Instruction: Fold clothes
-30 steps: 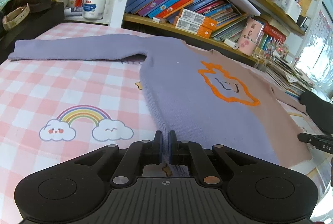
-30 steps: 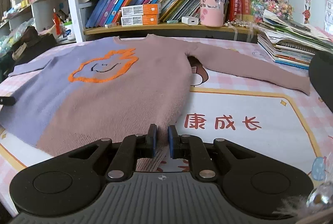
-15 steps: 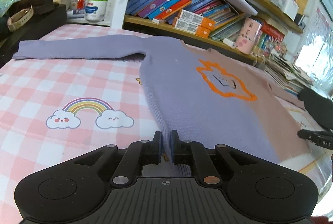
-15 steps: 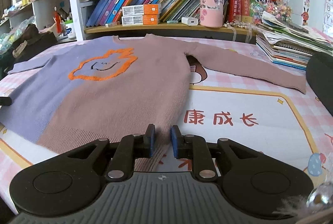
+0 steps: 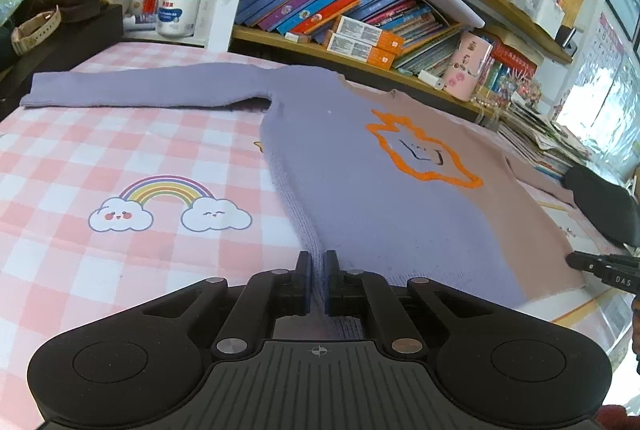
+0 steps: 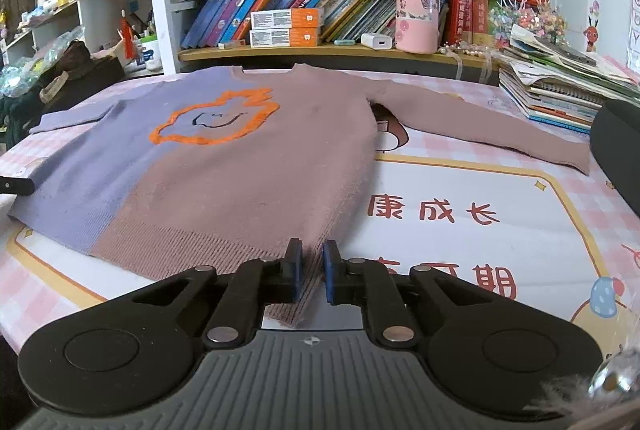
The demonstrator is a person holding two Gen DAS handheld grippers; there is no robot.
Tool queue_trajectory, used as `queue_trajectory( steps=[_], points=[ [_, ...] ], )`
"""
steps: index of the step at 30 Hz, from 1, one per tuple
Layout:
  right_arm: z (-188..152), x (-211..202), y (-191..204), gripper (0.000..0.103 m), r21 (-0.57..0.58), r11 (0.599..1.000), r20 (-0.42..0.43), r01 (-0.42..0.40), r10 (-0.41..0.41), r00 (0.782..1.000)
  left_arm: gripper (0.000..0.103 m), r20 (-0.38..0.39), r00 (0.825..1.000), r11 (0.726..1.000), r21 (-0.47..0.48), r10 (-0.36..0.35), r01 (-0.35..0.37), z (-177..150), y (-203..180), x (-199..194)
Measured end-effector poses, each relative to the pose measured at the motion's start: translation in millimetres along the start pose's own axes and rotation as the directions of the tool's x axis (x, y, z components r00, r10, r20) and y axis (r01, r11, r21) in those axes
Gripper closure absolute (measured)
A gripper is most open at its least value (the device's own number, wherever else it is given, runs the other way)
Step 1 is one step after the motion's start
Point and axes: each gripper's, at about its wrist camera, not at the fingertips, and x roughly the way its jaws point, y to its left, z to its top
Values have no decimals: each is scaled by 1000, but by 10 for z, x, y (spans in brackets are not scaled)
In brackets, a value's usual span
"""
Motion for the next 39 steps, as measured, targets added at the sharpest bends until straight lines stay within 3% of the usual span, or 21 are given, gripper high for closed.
queue_trajectory(
  steps=[10,16,17,18,20,23,26,36,39],
  points=[
    [-14,0,-13,91,10,1000,6,1,-1,1000,96,-9,999,995,81,50,-49,-3,-120,-5],
    [-1,-23,13,89,2,1000,11,7,-7,1000,94,23,997,989,129,74,-77,5,-224,-106],
    [2,-37,16,88,0,1000,16,6,-6,1000,91,34,997,989,129,73,-76,22,-233,-136],
    [13,-59,26,80,-6,1000,22,6,-6,1000,88,54,997,988,136,64,-71,47,-243,-184],
    [47,-106,58,71,-30,999,36,14,-13,999,67,94,994,987,142,57,-70,106,-260,-279],
    [112,-133,119,70,-67,997,52,32,-29,998,43,132,989,984,159,62,-83,173,-299,-370],
    [175,-85,182,66,-85,996,54,-3,8,999,32,150,985,980,167,86,-111,217,-308,-389],
    [366,120,520,64,-201,971,41,-133,144,989,28,154,970,974,95,187,-203,240,-89,-308],
    [437,192,593,61,-242,956,32,-168,181,983,21,153,962,967,83,228,-242,305,0,-268]
  ],
)
